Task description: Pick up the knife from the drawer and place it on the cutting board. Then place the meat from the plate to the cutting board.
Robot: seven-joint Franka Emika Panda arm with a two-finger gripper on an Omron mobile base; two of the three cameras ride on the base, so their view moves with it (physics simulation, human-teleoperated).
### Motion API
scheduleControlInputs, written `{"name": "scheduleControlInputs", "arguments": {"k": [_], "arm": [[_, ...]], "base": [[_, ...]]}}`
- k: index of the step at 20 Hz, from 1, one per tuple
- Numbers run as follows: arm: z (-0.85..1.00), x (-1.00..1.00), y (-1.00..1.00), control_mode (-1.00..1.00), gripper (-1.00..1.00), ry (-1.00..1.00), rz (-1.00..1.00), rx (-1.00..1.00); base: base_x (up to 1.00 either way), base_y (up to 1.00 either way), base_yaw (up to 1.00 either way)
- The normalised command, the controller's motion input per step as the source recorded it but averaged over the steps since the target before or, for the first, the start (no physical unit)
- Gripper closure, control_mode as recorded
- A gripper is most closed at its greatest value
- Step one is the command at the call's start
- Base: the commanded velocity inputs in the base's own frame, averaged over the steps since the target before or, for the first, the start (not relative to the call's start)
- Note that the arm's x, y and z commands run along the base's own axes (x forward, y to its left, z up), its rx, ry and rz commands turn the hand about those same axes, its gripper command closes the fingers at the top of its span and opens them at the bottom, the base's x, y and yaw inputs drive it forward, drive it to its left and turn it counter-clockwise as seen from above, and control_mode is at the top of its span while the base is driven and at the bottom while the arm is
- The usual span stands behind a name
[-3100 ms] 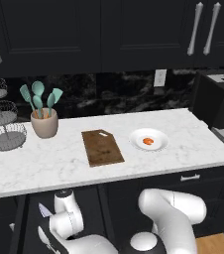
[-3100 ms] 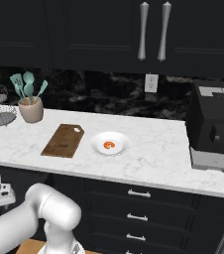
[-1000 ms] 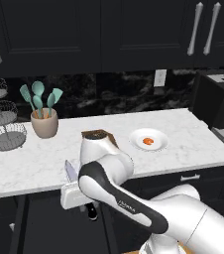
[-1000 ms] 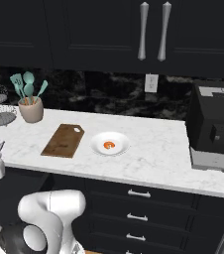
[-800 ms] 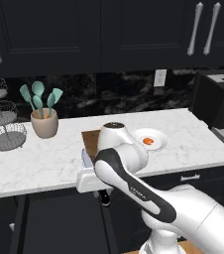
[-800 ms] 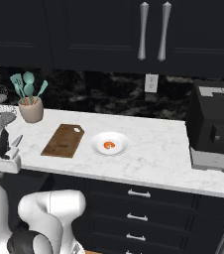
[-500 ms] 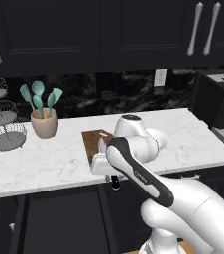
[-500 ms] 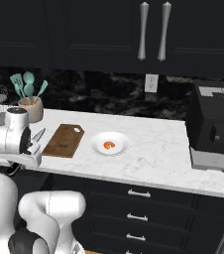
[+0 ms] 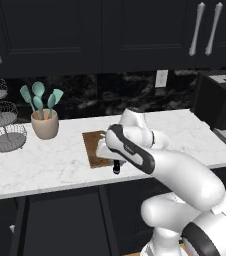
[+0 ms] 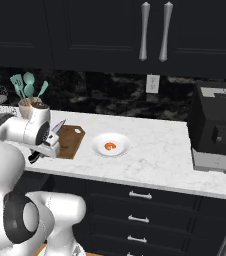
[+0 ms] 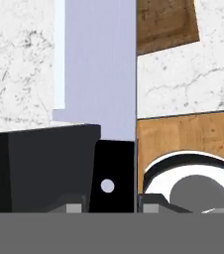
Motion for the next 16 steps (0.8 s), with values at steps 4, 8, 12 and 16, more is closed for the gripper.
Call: {"name": "scheduleControlInputs", "arguments": {"k": [4,8,12,16], "arm": [[0.00,0.79,-0.26,-1.00,1.00,0.01,0.00,0.00],[0.00,0.82,-0.17,-1.00,1.00,0.03,0.00,0.00],[-0.19,0.76,0.00,-1.00,1.00,0.08,0.00,0.00],[-0.34,0.72,0.00,-1.00,1.00,0.13,0.00,0.00]], "base": [[0.00,0.00,0.00],[0.00,0.00,0.00],[0.00,0.00,0.00],[0.00,0.00,0.00]]}}
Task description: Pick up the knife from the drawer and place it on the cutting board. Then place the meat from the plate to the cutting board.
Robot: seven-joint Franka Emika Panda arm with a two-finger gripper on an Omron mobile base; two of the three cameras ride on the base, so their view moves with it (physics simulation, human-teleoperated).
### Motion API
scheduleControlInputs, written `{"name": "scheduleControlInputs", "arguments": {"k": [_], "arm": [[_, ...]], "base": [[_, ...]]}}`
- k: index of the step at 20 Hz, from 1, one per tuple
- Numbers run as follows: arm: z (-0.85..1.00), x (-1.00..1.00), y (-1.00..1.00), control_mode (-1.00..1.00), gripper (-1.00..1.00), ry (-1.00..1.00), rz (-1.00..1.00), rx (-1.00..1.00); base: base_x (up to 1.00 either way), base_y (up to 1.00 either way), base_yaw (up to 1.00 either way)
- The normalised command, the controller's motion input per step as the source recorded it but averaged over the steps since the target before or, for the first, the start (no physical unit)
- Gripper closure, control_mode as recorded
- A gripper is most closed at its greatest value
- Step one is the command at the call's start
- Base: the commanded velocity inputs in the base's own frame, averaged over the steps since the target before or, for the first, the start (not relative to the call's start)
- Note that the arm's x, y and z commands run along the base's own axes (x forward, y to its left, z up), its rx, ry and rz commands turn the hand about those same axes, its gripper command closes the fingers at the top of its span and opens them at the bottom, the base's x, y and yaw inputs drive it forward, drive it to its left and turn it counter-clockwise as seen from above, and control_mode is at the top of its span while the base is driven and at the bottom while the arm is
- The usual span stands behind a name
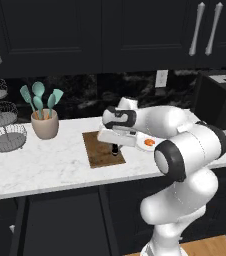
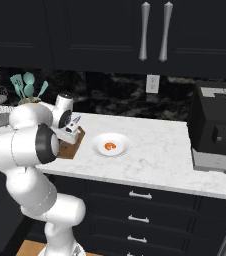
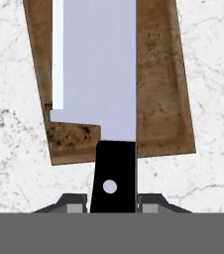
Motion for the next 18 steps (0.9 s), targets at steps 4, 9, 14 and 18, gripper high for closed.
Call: {"name": "scheduleControlInputs", "arguments": {"k": [4,9,14,18], "arm": [[-0.38,0.56,0.11,-1.00,1.00,0.08,0.00,-0.01],[-0.25,0.33,0.54,-1.00,1.00,0.01,0.00,-0.05],[-0.28,0.04,0.39,-1.00,1.00,0.00,0.00,-0.06],[-0.32,0.00,0.00,-1.00,1.00,0.00,0.00,-0.02]], "base": [[0.00,0.00,0.00],[0.00,0.00,0.00],[0.00,0.00,0.00],[0.00,0.00,0.00]]}}
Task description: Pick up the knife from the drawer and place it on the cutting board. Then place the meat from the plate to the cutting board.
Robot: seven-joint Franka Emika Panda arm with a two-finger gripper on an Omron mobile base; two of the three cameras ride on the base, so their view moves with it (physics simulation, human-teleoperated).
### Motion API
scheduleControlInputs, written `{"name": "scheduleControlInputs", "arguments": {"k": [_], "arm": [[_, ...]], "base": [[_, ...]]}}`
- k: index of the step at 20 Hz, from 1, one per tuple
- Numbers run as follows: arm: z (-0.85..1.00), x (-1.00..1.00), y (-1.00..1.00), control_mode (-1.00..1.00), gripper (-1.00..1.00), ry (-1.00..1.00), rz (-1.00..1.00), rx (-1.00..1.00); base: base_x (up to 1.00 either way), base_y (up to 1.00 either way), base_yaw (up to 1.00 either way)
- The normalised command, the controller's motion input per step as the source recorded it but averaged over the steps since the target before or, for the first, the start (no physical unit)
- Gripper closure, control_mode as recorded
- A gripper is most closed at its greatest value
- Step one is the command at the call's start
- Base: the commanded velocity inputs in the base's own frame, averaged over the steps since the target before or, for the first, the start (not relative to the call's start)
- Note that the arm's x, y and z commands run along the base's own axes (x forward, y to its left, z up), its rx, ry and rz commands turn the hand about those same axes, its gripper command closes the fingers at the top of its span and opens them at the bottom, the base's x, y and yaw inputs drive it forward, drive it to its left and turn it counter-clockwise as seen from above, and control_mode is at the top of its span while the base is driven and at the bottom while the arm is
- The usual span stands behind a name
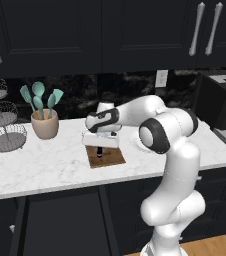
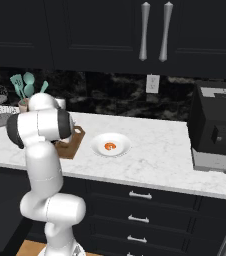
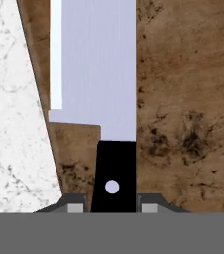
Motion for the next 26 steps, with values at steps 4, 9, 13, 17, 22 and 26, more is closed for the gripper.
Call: {"name": "scheduleControlInputs", "arguments": {"k": [4,9,13,17,22,26], "arm": [[-0.42,-0.01,0.00,-1.00,1.00,0.00,0.00,-0.04],[-0.48,-0.09,0.00,-1.00,-1.00,0.01,0.00,-0.03],[-0.01,-0.32,0.00,-1.00,-1.00,-0.07,0.00,0.00],[0.45,-0.74,-0.01,-1.00,-1.00,-0.18,0.00,0.00],[0.64,-0.79,-0.18,-1.00,-1.00,-0.19,0.00,0.00],[0.60,-0.36,-0.37,-1.00,-1.00,-0.02,0.00,0.00]], "base": [[0.00,0.00,0.00],[0.00,0.00,0.00],[0.00,0.00,0.00],[0.00,0.00,0.00],[0.00,0.00,0.00],[0.00,0.00,0.00]]}}
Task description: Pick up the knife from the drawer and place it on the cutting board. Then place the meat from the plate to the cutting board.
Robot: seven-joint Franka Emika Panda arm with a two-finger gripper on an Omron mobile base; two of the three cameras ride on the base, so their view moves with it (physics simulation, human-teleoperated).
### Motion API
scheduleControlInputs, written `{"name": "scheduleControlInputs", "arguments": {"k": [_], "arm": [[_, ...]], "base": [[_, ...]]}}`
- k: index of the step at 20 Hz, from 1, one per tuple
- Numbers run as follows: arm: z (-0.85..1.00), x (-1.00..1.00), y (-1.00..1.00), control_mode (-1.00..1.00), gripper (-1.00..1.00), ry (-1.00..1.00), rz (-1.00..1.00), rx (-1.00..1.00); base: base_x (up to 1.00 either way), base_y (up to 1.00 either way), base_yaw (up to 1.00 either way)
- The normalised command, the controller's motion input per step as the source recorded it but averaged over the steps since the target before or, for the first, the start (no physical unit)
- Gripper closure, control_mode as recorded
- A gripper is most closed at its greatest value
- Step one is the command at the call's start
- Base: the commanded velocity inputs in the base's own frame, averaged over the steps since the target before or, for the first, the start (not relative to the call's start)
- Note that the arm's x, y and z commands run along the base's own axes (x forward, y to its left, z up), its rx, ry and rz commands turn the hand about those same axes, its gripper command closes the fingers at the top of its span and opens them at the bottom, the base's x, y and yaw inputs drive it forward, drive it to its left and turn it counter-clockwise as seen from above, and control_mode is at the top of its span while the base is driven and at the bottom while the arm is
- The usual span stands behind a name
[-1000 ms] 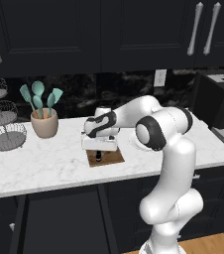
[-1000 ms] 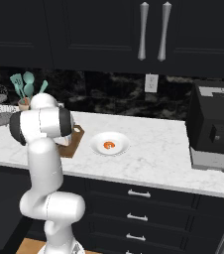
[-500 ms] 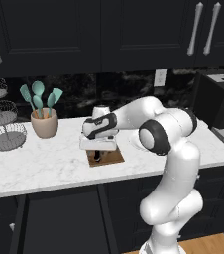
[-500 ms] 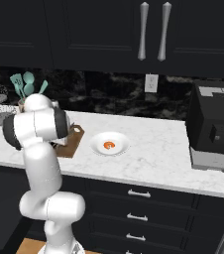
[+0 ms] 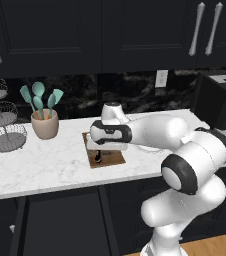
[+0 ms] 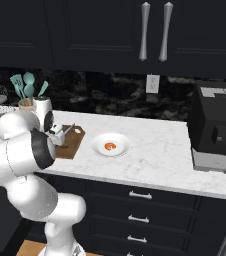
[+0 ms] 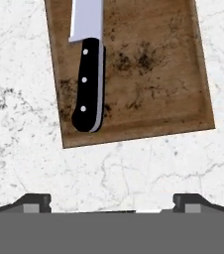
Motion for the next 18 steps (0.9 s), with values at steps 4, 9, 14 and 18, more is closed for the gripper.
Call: {"name": "scheduleControlInputs", "arguments": {"k": [4,9,14,18], "arm": [[0.51,-0.06,-0.79,-1.00,-1.00,0.09,0.00,0.00],[0.43,0.00,-0.98,-1.00,-1.00,0.16,0.00,0.00],[0.13,0.01,-0.81,-1.00,-1.00,0.22,0.00,0.00],[0.05,0.01,-0.81,-1.00,-1.00,0.16,0.00,-0.01]], "base": [[0.00,0.00,0.00],[0.00,0.00,0.00],[0.00,0.00,0.00],[0.00,0.00,0.00]]}}
